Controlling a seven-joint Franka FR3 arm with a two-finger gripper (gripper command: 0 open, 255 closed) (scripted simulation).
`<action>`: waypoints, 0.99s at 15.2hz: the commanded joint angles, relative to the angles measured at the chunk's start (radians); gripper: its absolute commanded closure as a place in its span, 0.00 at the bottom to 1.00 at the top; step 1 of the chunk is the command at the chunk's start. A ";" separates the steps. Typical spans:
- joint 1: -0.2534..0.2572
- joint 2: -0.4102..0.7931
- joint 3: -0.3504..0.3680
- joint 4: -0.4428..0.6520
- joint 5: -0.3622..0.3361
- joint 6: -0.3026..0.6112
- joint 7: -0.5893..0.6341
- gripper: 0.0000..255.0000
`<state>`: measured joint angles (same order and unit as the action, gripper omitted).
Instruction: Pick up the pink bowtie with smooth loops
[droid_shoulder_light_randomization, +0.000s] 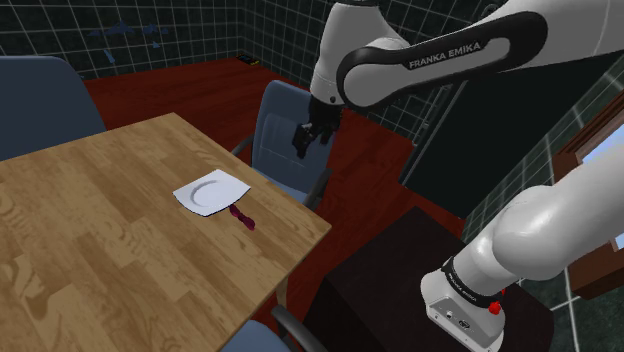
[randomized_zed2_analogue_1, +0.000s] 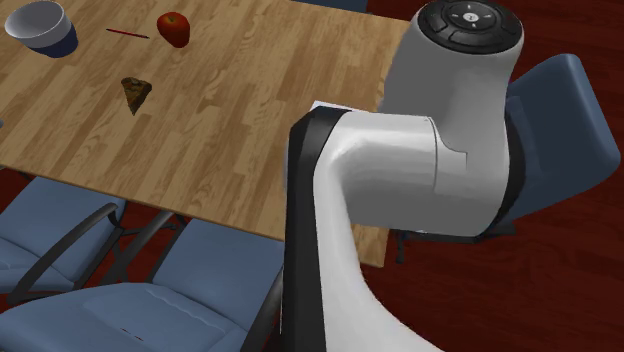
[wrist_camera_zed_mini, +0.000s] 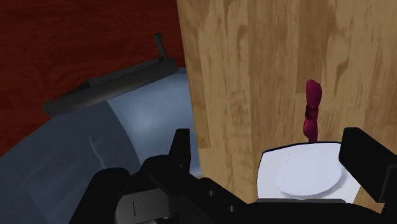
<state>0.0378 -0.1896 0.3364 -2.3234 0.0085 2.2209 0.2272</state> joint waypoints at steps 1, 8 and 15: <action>0.002 0.072 0.019 0.019 -0.027 0.039 0.031 0.00; 0.033 0.351 0.048 0.146 -0.166 0.131 0.158 0.00; 0.116 0.630 0.017 0.329 -0.292 0.166 0.258 0.00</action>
<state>0.1405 0.4048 0.3569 -2.0228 -0.2699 2.3884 0.4728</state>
